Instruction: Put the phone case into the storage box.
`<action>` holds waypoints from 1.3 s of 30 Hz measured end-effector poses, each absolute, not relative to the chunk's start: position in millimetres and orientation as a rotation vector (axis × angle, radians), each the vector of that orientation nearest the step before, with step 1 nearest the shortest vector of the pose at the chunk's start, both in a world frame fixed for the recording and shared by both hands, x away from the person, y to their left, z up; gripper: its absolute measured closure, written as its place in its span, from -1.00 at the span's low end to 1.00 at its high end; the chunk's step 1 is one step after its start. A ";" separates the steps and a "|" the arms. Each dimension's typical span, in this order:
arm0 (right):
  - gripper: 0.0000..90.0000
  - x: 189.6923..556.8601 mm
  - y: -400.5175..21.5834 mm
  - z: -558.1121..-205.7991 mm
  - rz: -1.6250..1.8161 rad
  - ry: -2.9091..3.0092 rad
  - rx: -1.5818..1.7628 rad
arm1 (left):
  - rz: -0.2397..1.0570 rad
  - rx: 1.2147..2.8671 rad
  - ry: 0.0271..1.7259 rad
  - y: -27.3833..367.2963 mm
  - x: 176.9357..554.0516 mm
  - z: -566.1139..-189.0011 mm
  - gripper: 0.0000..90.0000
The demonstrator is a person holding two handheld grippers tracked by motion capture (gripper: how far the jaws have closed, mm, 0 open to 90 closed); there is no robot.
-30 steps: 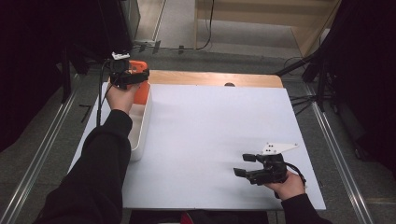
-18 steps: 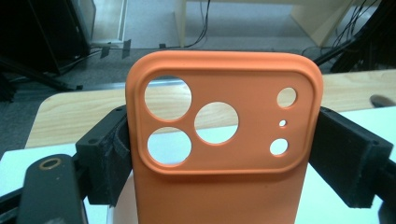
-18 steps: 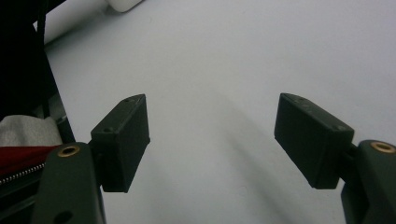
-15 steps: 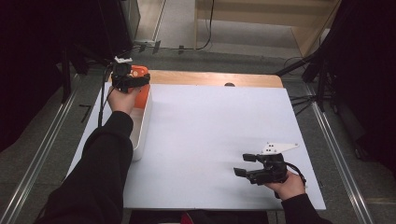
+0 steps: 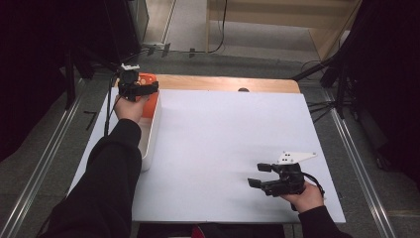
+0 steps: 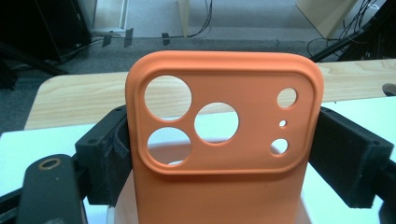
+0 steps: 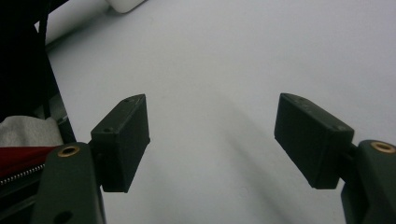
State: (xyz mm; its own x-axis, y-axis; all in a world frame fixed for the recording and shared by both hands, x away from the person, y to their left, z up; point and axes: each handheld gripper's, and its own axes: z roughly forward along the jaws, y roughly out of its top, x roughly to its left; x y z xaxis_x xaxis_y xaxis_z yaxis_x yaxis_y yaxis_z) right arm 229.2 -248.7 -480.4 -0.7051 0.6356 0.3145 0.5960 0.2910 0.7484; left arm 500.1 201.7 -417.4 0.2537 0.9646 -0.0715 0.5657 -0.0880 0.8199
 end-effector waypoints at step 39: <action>-0.43 229.1 -247.6 -480.2 1.423 2.497 1.170 | 0.636 1.735 1.468 201.2 494.3 -405.5 -0.83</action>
